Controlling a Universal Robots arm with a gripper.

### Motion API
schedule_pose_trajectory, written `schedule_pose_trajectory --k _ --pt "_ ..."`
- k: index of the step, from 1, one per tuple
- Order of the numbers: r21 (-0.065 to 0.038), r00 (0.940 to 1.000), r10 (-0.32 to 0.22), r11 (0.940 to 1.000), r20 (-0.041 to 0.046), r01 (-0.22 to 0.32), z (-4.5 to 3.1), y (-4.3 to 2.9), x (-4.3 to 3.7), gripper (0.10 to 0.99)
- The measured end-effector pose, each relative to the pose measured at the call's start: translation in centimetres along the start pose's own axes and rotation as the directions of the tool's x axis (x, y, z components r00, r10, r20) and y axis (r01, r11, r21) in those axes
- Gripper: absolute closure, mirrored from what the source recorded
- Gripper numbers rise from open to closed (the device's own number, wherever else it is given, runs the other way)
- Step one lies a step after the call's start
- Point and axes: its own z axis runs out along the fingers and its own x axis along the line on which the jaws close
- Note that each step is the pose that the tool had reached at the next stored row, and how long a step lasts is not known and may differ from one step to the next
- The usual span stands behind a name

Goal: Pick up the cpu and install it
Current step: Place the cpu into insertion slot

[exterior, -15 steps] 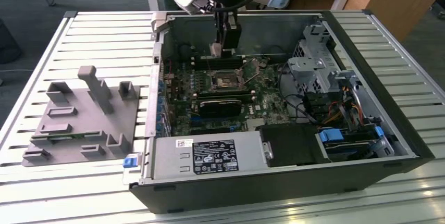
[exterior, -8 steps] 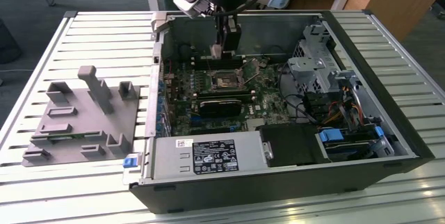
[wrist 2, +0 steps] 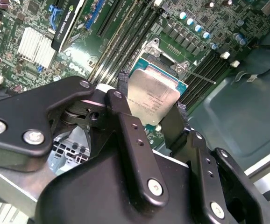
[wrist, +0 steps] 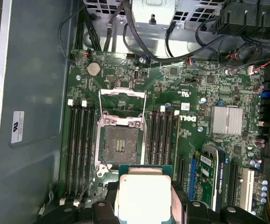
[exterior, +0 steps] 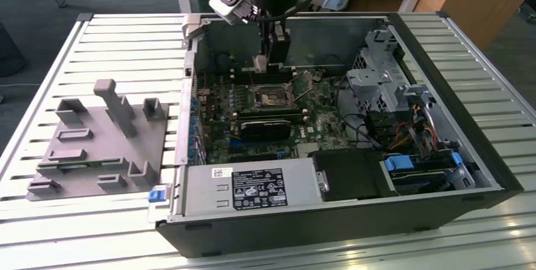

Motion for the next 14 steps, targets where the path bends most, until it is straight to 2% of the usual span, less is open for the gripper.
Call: schedule_pose_trajectory --k 14 --pt "0.0 1.0 0.0 1.0 0.0 0.0 0.57 0.0 0.01 0.553"
